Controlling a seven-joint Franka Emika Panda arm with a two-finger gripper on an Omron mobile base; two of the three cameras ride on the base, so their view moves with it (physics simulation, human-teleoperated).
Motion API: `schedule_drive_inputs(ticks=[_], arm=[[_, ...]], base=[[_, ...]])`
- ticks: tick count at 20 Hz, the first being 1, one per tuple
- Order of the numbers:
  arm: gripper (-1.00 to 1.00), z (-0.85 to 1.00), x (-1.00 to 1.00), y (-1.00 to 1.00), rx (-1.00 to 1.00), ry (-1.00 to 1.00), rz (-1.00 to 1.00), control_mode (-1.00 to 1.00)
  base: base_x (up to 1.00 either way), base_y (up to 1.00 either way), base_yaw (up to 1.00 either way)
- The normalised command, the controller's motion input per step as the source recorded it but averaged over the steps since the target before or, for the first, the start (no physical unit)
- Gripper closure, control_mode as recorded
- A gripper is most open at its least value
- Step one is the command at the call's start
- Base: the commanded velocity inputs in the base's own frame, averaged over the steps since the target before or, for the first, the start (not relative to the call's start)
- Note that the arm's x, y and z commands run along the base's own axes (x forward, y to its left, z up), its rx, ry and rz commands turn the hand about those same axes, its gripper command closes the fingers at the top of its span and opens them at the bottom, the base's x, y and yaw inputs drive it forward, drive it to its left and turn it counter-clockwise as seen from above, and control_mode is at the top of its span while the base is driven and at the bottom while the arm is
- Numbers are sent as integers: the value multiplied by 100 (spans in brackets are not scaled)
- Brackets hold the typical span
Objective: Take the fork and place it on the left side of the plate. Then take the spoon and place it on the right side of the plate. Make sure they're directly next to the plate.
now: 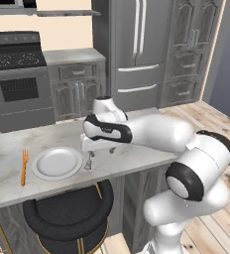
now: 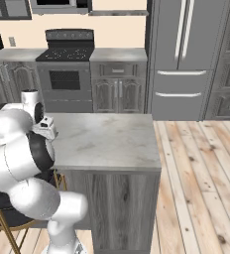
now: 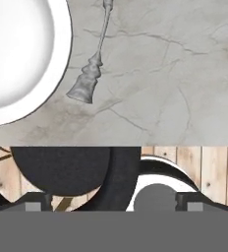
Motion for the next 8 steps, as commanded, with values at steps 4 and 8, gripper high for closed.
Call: schedule_drive_inputs(ticks=[4, 8], arm=[[-100, 21, -80, -16, 1, 1, 0, -100], [-100, 25, -78, -17, 0, 4, 0, -100]], base=[[0, 0, 0], [0, 0, 0]])
